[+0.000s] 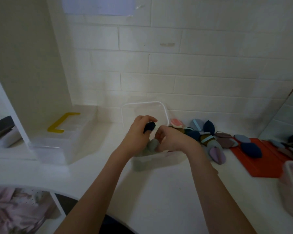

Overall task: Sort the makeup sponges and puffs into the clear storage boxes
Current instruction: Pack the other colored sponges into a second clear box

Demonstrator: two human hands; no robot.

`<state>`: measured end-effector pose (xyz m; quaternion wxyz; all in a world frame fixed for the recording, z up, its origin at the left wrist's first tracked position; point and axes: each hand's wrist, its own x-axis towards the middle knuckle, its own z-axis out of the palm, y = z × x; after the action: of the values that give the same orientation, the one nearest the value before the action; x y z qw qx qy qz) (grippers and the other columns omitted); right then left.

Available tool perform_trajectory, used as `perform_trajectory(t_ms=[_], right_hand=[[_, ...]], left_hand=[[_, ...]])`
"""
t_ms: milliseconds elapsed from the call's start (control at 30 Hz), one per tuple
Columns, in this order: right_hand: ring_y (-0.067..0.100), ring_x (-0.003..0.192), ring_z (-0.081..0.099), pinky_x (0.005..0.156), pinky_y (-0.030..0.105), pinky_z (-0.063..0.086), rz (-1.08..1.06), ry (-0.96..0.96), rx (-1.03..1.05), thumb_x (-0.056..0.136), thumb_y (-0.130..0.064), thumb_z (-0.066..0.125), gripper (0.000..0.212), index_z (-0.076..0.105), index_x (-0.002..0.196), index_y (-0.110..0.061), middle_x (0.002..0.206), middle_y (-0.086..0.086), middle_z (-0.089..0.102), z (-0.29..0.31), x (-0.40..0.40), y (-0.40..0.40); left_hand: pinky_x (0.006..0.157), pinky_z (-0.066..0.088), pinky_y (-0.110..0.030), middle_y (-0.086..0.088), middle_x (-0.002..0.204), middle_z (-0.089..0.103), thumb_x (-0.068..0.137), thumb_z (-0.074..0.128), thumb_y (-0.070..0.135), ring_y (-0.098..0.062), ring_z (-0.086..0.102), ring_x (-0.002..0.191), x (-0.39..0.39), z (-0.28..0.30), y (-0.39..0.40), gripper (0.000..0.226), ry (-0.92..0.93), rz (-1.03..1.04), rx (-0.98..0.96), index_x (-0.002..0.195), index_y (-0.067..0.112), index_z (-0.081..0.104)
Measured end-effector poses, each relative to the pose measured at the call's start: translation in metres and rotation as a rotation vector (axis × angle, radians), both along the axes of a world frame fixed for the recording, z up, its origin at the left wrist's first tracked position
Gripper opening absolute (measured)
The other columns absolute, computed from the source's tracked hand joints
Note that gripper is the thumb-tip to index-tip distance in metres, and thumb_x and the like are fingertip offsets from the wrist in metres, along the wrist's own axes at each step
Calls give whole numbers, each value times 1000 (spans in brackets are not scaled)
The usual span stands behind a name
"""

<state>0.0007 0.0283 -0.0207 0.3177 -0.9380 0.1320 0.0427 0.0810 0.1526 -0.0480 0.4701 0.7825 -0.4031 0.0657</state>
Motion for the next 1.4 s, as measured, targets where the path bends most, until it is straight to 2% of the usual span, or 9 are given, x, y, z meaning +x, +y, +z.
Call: perform_trajectory(t_ms=[100, 200, 333, 400, 467, 667, 967, 1200, 1400], right_hand=[[17, 99, 58, 89, 38, 54, 41, 36, -58, 73, -18, 77, 37, 54, 100, -27, 112, -2, 58, -5, 2, -1], [18, 102, 57, 91, 38, 52, 42, 32, -28, 73, -14, 75, 36, 55, 100, -28, 113, -3, 59, -5, 1, 0], [15, 97, 56, 84, 30, 50, 24, 19, 13, 78, -9, 70, 36, 55, 107, -23, 108, -2, 58, -4, 2, 1], [16, 96, 57, 83, 30, 50, 16, 12, 30, 79, -6, 68, 38, 54, 111, -20, 109, 1, 59, -5, 3, 1], [17, 97, 58, 80, 29, 50, 3, 8, 23, 80, -5, 67, 38, 54, 112, -20, 111, 3, 60, -6, 4, 1], [15, 98, 60, 91, 35, 52, 41, 16, 48, 77, -9, 71, 35, 60, 107, -21, 105, -1, 64, -5, 2, -1], [16, 91, 61, 83, 33, 54, 23, -53, 53, 74, -11, 76, 38, 54, 103, -21, 96, -3, 63, -6, 4, 11], [15, 84, 55, 70, 26, 42, 7, -86, -94, 80, -12, 69, 33, 51, 107, -19, 96, 0, 58, -10, 9, 22], [16, 93, 58, 79, 29, 49, -4, -56, -26, 75, -22, 76, 52, 47, 117, -18, 108, 2, 62, -12, 8, 19]], left_hand=[[83, 38, -5, 5, 104, 55, 89, 43, -7, -2, 50, 94, -1, 3, 2, 32, 64, 121, -229, 102, 16, 61], [77, 37, -4, 1, 95, 54, 89, 37, -5, -3, 50, 87, -6, 7, 6, 33, 59, 243, -224, 85, 15, 63], [91, 36, -29, 1, 102, 44, 88, 46, 13, -18, 40, 103, -7, 8, 9, 22, -81, 212, 247, 90, 18, 67], [93, 32, -31, 0, 112, 41, 87, 50, 24, -20, 34, 111, -6, 10, 10, 23, -112, 161, 523, 105, 24, 65], [93, 32, -30, -2, 118, 39, 86, 54, 25, -21, 33, 114, -4, 13, 11, 27, -110, 115, 619, 112, 26, 62], [85, 34, -25, -4, 116, 46, 87, 60, 14, -21, 39, 108, 3, 9, 11, 24, -174, 157, 575, 110, 22, 65], [82, 32, -23, -5, 119, 45, 91, 56, 14, -22, 39, 109, 0, 4, 10, 25, -219, 191, 529, 114, 21, 62], [79, 31, -24, -5, 118, 46, 90, 55, 11, -23, 40, 106, -2, 3, 11, 25, -250, 197, 520, 112, 19, 63], [80, 32, -24, -5, 118, 47, 92, 52, 13, -23, 40, 106, -4, 4, 11, 23, -285, 223, 508, 112, 19, 64]])
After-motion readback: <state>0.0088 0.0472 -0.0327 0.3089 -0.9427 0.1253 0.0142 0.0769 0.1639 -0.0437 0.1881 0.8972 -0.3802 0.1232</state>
